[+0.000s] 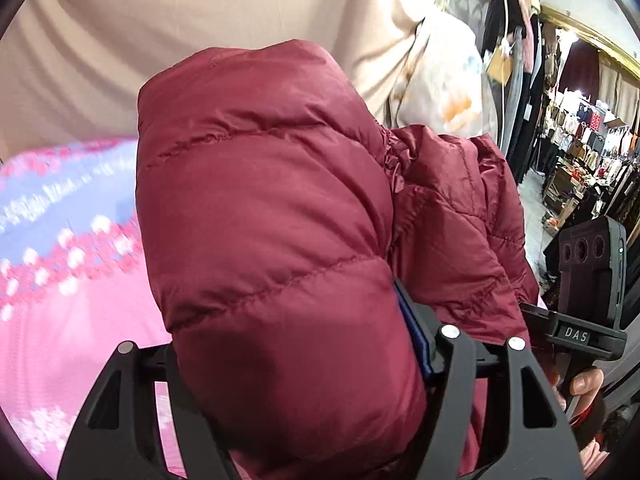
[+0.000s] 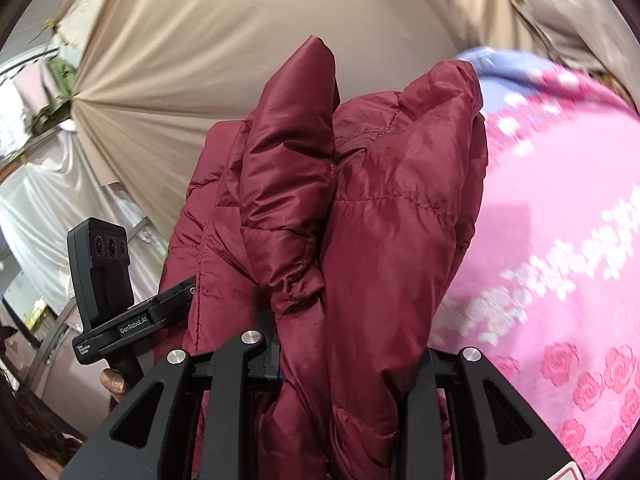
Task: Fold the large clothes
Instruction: 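Grip the maroon bundle with both tools and lift it off the bedspread, then lower the lifted bundle onto the bedspread and open both tools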
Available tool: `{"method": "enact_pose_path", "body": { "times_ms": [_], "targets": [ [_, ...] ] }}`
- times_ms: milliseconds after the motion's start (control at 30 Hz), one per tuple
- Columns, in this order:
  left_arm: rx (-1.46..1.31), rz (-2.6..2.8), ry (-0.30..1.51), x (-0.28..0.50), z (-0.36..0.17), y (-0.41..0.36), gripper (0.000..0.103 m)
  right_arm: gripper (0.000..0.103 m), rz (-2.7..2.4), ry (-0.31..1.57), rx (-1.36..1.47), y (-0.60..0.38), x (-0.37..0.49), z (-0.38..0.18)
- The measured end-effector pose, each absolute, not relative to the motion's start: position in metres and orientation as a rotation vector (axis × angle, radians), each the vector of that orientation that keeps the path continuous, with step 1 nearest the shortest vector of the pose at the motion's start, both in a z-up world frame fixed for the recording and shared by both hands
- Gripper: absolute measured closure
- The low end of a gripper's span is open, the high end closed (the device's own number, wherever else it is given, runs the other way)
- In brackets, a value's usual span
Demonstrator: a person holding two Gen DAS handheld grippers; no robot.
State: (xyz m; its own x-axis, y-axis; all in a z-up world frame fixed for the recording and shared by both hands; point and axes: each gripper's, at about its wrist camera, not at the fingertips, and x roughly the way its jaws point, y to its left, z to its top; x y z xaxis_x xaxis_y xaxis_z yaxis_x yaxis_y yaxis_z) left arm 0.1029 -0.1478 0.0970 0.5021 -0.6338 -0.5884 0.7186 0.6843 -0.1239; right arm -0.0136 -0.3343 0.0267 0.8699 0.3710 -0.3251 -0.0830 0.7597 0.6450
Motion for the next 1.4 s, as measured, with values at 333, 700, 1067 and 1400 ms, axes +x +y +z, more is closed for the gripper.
{"method": "enact_pose_path", "body": {
  "times_ms": [333, 700, 1067, 1400],
  "targets": [
    [0.138, -0.785, 0.446, 0.079, 0.156, -0.079, 0.038, 0.077, 0.349, 0.334, 0.581, -0.290, -0.010, 0.077],
    [0.063, -0.791, 0.306, 0.092, 0.205, 0.007, 0.035, 0.076, 0.507, 0.227, 0.493, -0.246, 0.017, 0.131],
    [-0.028, -0.729, 0.529, 0.226, 0.150, 0.038, 0.028, 0.069, 0.542, 0.408, 0.561, -0.228, 0.147, 0.084],
    [-0.276, -0.536, 0.908, 0.335, -0.027, 0.088, 0.028, 0.056, 0.307, 0.727, 0.685, -0.255, 0.223, -0.065]
  ]
}}
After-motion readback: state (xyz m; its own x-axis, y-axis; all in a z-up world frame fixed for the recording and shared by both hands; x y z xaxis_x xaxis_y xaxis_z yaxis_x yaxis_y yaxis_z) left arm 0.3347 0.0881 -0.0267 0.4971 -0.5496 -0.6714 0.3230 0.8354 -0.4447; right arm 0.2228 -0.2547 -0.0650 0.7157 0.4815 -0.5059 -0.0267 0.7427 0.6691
